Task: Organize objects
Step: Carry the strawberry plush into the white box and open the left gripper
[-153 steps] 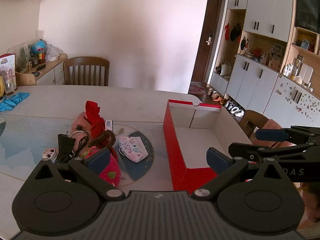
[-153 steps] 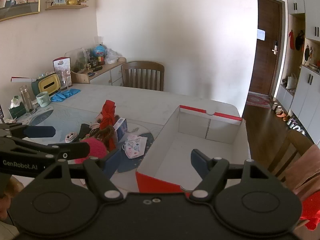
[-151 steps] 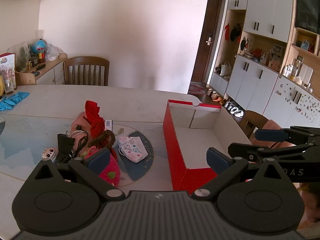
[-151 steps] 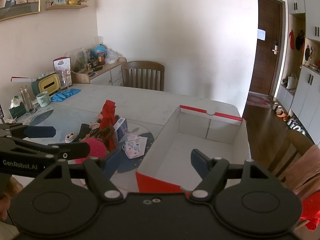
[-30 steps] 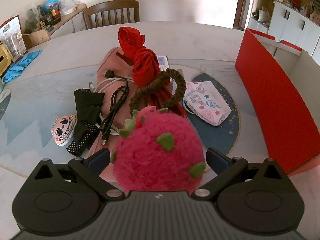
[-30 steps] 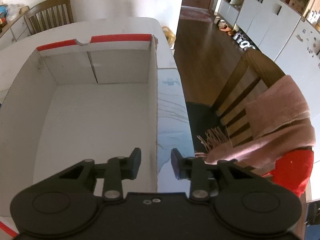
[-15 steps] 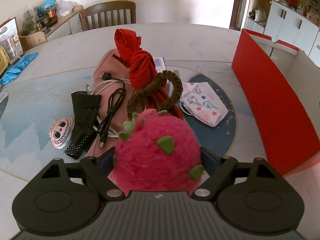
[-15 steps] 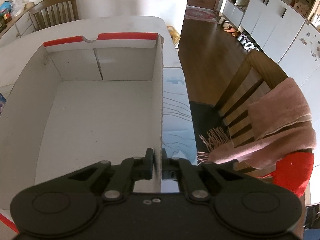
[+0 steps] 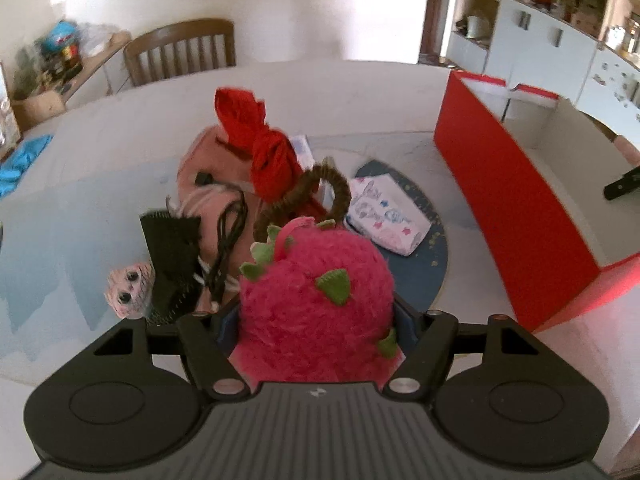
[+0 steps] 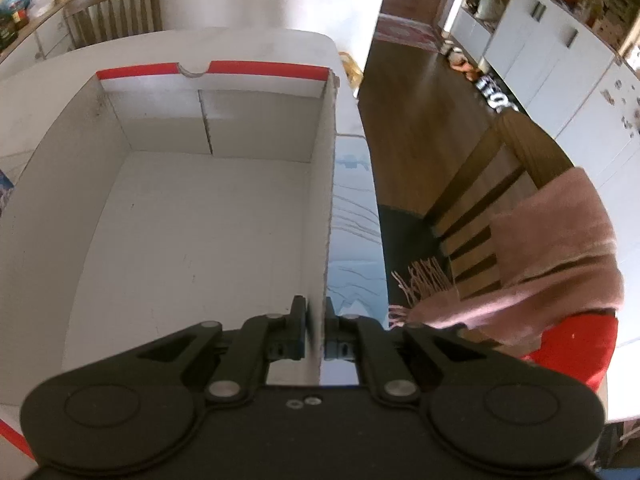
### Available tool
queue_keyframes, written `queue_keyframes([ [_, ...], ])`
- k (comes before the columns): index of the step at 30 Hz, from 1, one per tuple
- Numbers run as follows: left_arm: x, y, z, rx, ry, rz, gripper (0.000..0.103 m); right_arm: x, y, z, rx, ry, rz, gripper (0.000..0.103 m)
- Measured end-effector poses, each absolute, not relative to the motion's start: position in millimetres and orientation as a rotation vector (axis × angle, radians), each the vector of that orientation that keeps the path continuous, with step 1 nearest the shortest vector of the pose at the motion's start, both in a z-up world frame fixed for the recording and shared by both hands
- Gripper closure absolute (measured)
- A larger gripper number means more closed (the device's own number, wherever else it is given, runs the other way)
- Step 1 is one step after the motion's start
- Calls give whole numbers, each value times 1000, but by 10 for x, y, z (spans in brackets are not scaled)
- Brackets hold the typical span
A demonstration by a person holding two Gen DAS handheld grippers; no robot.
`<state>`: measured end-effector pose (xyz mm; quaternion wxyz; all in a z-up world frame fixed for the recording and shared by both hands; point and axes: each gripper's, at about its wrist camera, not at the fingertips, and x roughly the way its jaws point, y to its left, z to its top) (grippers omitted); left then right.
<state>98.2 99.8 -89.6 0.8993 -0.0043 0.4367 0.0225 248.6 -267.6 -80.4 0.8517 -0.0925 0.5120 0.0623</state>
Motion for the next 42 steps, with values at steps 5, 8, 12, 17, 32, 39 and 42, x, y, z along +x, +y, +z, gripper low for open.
queue_keyframes([
  [5, 982, 1011, -679, 23, 892, -2, 31, 2472, -2662, -790, -186, 1084, 117, 100],
  [8, 999, 977, -568, 34, 883, -23, 31, 2445, -2650, -767, -177, 1082, 137, 101],
  [12, 1077, 847, -456, 28, 873, -41, 31, 2427, -2650, -717, -190, 1080, 161, 101],
  [17, 1181, 502, -313, 37, 852, -83, 31, 2424, -2686, -719, -216, 1079, 211, 101],
  [32, 1662, -447, -179, 113, 835, -140, 31, 2429, -2694, -797, -241, 1102, 296, 102],
  [39, 1788, -661, -49, 156, 795, -159, 31, 2433, -2697, -808, -253, 1102, 307, 101],
  [42, 1906, -786, -114, 172, 822, -206, 31, 2425, -2695, -795, -267, 1107, 301, 102],
])
